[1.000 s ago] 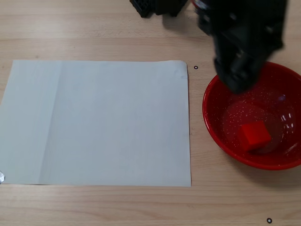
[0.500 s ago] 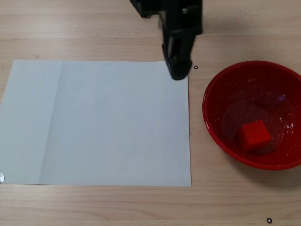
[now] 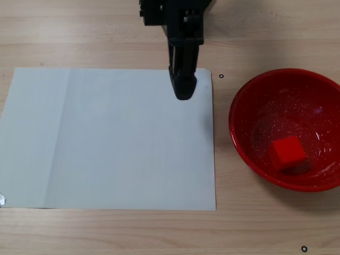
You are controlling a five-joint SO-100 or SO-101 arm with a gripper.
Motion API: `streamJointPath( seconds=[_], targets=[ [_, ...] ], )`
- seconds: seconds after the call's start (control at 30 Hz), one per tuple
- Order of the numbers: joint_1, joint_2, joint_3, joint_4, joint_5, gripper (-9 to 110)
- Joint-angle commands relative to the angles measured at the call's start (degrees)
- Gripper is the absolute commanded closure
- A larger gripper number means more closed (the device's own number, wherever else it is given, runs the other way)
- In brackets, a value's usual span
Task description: Grasp the red cube and put it in the red bowl.
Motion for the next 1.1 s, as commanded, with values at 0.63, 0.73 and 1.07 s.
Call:
streamJointPath(
  seconds=[0.63, 0.73, 1.07],
  targets=[
    [0.0, 40.34, 42.28, -23.64, -1.93, 101],
    [0.7, 44.03, 46.58, -25.58, -1.93, 101],
    [1.05, 47.55, 47.9, -15.29, -4.75, 101]
  ],
)
